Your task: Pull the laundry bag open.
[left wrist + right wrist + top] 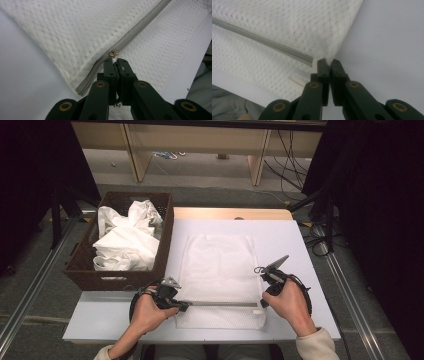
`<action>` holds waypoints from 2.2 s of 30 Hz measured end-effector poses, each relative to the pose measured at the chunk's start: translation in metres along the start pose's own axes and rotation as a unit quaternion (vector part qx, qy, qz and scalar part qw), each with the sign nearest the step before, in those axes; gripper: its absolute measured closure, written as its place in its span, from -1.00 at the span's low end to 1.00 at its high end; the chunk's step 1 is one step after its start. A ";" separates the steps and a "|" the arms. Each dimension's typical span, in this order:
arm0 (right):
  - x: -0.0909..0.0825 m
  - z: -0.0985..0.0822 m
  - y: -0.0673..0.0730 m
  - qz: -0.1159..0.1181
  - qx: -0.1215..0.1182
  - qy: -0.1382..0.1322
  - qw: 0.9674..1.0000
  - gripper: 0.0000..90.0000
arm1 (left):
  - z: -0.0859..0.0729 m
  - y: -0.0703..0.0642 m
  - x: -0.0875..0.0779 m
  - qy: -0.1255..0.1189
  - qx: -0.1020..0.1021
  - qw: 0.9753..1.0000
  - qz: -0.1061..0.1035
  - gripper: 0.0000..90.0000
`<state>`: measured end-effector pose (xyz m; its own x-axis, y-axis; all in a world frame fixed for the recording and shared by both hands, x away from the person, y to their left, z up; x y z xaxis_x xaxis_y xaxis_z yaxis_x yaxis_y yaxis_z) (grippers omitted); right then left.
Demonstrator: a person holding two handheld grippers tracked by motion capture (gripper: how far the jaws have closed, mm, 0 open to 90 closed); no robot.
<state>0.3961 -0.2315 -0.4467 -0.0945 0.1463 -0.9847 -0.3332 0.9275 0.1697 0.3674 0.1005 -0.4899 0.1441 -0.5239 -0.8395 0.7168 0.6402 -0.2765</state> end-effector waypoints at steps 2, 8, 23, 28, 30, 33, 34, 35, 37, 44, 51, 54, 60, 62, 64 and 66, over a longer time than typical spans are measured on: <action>0.002 0.000 -0.002 -0.001 0.004 -0.003 1.000 0.96 | -0.003 0.006 -0.004 0.029 0.024 0.999 0.014 0.92; 0.006 0.001 -0.004 0.005 0.029 0.001 1.000 0.96 | -0.009 0.014 -0.011 0.031 0.021 0.999 0.023 0.92; 0.008 0.003 -0.005 0.012 0.033 0.020 0.999 0.96 | -0.022 0.024 -0.021 0.017 -0.015 0.999 0.037 0.92; 0.013 0.004 -0.002 0.012 0.040 0.015 0.999 0.96 | -0.023 0.024 -0.023 0.014 -0.019 0.999 0.044 0.92; 0.016 0.006 -0.006 0.000 -0.010 0.007 1.000 0.96 | -0.025 0.024 -0.025 0.019 -0.020 0.999 0.044 0.92; 0.019 0.007 -0.005 -0.005 -0.020 0.008 1.000 0.96 | -0.026 0.026 -0.027 0.031 -0.011 0.999 0.043 0.92; 0.018 0.007 -0.002 0.000 0.003 0.019 1.000 0.95 | -0.026 0.026 -0.027 0.033 -0.007 0.999 0.042 0.92; 0.019 0.007 -0.004 -0.004 -0.011 0.013 1.000 0.95 | -0.026 0.025 -0.026 0.031 -0.009 0.999 0.043 0.92; 0.020 0.007 -0.003 -0.006 -0.007 0.018 1.000 0.94 | -0.024 0.023 -0.023 0.023 -0.009 0.999 0.043 0.91; 0.014 0.007 -0.004 -0.006 -0.014 0.001 1.000 0.75 | -0.022 0.021 -0.022 0.032 0.024 0.998 0.046 0.89; -0.003 0.002 0.002 0.001 -0.015 -0.032 0.999 0.60 | -0.018 0.013 -0.021 0.018 0.029 0.998 0.045 0.69; -0.005 0.002 0.001 -0.002 -0.042 -0.050 0.998 0.59 | -0.015 0.004 -0.020 0.001 0.005 0.999 0.034 0.59; -0.009 0.000 0.007 0.004 -0.010 -0.043 0.999 0.58 | -0.007 -0.008 -0.017 -0.047 -0.004 0.999 -0.017 0.45; -0.008 0.001 0.006 0.003 -0.027 -0.047 0.999 0.58 | -0.006 -0.007 -0.016 -0.065 -0.001 0.998 -0.025 0.47; -0.009 0.000 0.010 0.008 -0.011 -0.041 0.999 0.57 | -0.006 -0.005 -0.019 -0.078 0.001 0.997 -0.017 0.51; -0.007 0.002 0.009 0.009 -0.036 -0.052 0.998 0.52 | -0.006 -0.002 -0.027 -0.095 -0.003 0.995 -0.007 0.59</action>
<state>0.3960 -0.2239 -0.4380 -0.0051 0.2012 -0.9795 -0.3987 0.8979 0.1865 0.3579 0.1172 -0.4695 0.2612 -0.6295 -0.7318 0.7155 0.6352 -0.2910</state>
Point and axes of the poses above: each handheld gripper's, and its own axes: x roughly forward along the jaws, z roughly out of its top, y roughly to its left, the point moved 2 cm from there along x, roughly forward along the jaws, and after that the axes turned 9 degrees about y, right-handed, at the moved point
